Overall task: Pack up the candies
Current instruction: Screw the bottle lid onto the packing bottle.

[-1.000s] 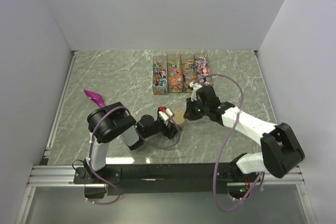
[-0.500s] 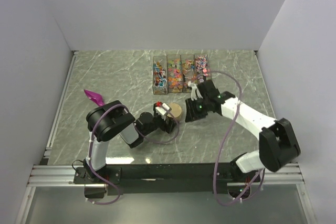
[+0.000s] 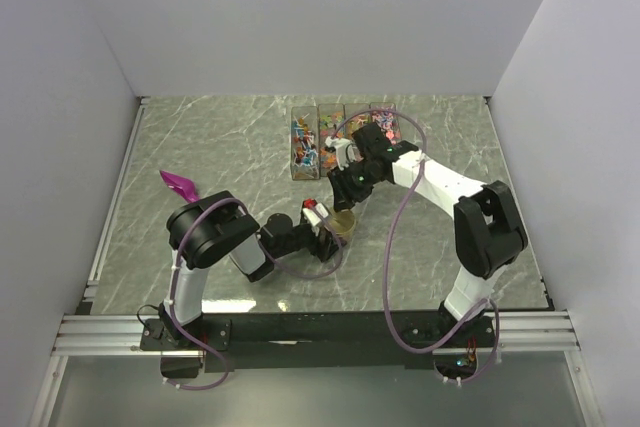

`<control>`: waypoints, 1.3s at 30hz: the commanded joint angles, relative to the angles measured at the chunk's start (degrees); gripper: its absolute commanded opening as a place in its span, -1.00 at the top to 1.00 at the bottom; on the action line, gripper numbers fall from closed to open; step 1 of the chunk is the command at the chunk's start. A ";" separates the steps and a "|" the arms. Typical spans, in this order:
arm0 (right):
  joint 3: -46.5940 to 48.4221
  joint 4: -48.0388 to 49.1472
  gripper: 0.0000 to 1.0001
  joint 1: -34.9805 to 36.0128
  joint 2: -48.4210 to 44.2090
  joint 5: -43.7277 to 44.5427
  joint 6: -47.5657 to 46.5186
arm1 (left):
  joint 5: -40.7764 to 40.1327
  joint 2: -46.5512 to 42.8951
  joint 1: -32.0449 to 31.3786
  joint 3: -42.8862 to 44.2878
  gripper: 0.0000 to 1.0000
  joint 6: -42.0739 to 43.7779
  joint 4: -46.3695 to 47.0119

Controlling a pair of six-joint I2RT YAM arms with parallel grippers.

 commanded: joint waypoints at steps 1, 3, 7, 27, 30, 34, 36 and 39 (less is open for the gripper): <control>2.57 -2.96 -0.01 -0.08 0.88 -3.65 -5.15 | 3.53 0.77 -0.07 0.99 0.26 0.01 7.45; 2.48 -3.04 -0.02 -0.08 1.50 -3.83 -5.59 | 3.53 0.77 -0.07 0.91 0.26 0.19 7.45; 2.04 -3.31 -0.01 0.19 2.29 -3.48 -6.03 | 3.27 0.60 -0.07 0.91 0.26 0.19 7.10; -24.48 6.62 0.54 5.11 -9.30 -4.96 15.05 | -7.54 -2.92 -0.07 1.96 0.72 -4.91 1.30; -27.74 7.68 0.54 5.11 -10.36 -5.41 19.01 | -9.73 -3.44 -0.07 2.05 0.78 -6.40 0.25; -31.44 8.64 0.54 5.20 -11.76 -7.16 22.53 | -13.07 -4.32 0.02 2.75 0.81 -8.25 -2.47; -33.63 9.35 0.55 5.46 -12.99 -7.78 24.11 | -15.00 -4.67 -0.07 2.75 0.82 -8.69 -3.01; -36.35 9.78 0.59 5.64 -14.57 -7.87 25.69 | -18.25 -4.94 -0.07 2.84 0.83 -9.22 -4.15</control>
